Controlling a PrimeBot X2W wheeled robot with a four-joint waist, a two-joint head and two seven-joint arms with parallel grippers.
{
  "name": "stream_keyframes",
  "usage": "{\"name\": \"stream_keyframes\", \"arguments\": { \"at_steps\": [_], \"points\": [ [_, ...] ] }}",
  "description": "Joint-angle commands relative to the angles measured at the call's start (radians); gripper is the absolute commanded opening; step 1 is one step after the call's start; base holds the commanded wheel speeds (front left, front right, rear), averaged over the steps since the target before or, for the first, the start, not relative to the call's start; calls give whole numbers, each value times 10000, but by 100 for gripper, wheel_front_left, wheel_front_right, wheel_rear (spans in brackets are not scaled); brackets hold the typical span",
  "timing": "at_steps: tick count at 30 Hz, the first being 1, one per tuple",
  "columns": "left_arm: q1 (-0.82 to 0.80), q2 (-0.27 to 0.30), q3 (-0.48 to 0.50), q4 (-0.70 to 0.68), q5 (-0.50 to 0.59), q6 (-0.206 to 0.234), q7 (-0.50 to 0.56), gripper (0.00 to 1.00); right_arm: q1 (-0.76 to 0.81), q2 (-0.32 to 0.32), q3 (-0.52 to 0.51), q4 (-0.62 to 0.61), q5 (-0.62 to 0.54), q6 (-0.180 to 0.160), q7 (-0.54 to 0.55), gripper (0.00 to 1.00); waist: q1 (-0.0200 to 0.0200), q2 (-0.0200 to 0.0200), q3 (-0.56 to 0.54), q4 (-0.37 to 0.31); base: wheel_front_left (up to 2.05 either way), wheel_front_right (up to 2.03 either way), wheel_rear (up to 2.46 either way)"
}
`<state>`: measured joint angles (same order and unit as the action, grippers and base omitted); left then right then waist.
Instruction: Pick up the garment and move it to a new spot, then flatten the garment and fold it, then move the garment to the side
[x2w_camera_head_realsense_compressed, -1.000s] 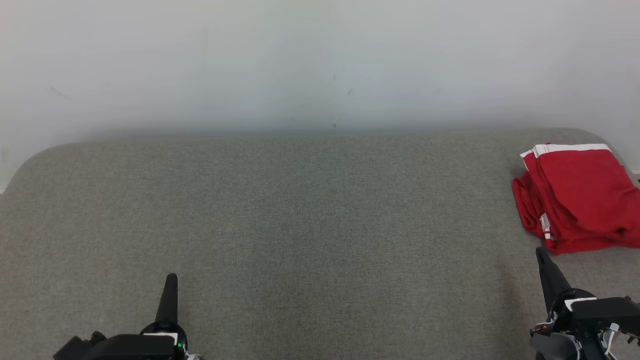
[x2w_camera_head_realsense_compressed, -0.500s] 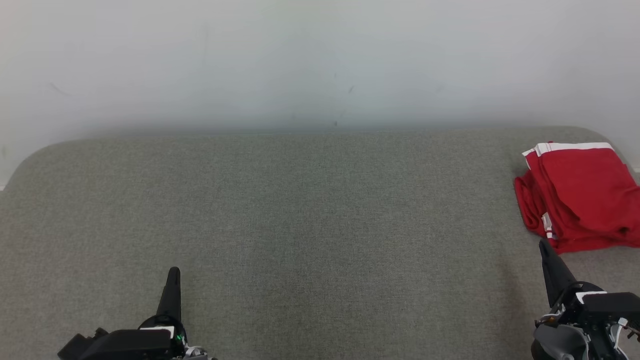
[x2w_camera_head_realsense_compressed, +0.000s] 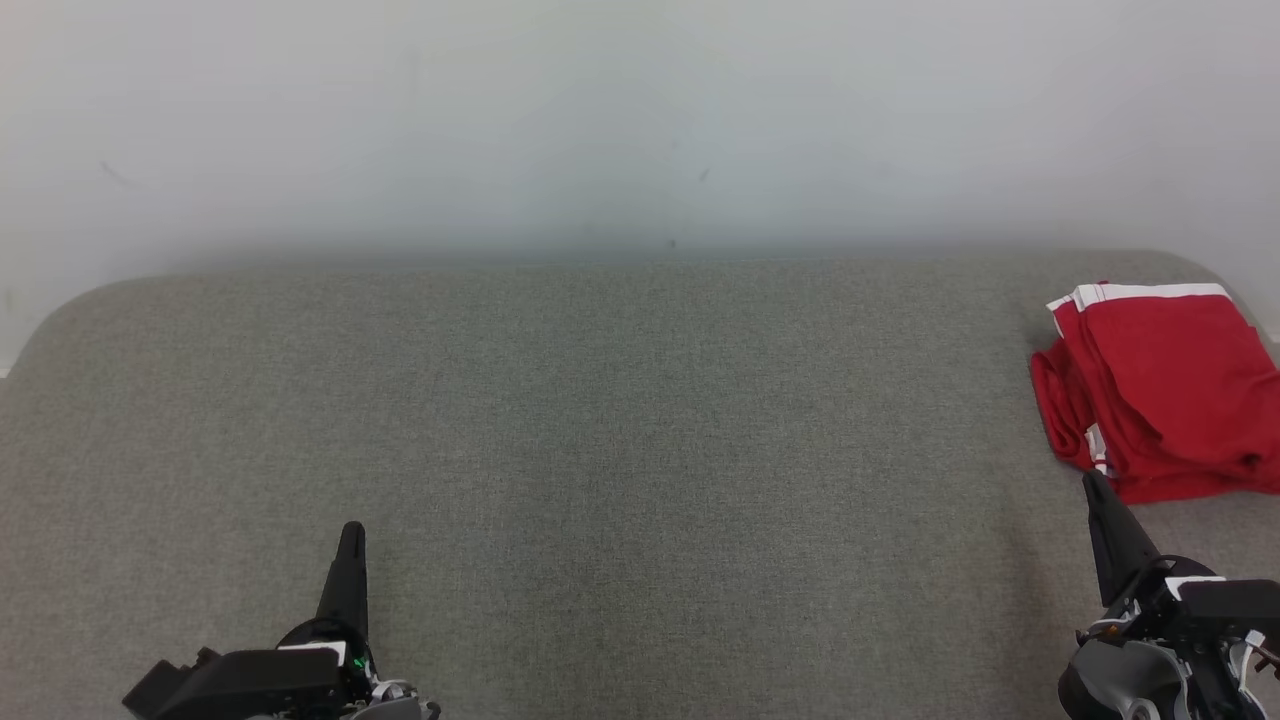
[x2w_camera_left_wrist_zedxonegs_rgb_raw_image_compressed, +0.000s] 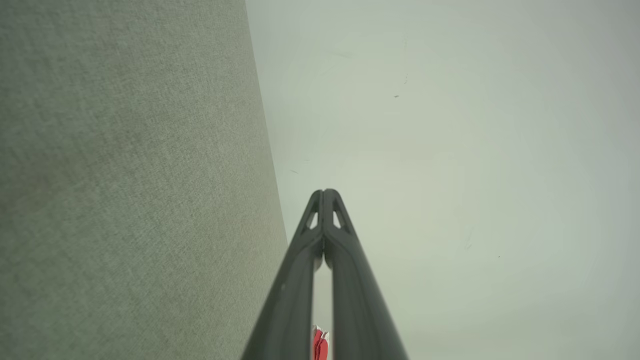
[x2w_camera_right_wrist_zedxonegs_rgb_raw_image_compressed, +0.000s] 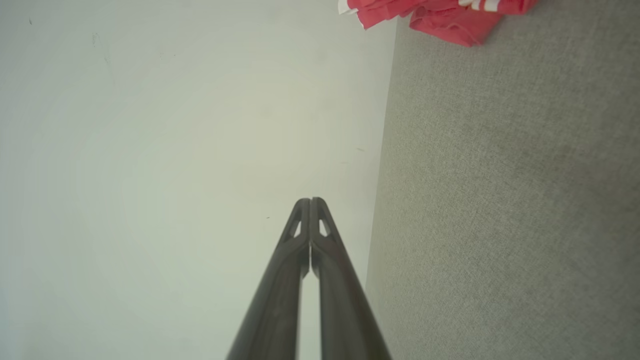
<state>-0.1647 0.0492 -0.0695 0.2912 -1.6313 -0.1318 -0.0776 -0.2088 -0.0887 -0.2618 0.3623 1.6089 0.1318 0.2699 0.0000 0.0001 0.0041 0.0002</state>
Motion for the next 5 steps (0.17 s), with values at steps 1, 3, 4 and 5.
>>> {"name": "stream_keyframes", "arguments": {
  "at_steps": [1,3,4,5],
  "points": [
    [-30,-6,5,21,-93,-14,1,0,-106,-17,-20,-11,-19,-21,38,0,0,-1,-1,0,0,0,0],
    [-30,-6,4,20,-93,-14,1,0,-107,-11,-26,-10,-31,-21,31,0,0,-1,-1,0,0,0,0],
    [-30,-6,4,20,-94,-14,1,0,-108,-7,-31,-10,-37,-21,33,0,0,-1,-1,0,0,0,0],
    [-30,-6,4,20,-94,-14,1,0,-108,-4,-32,-10,-41,-21,36,0,0,-1,-1,0,0,0,0]
  ]
}}
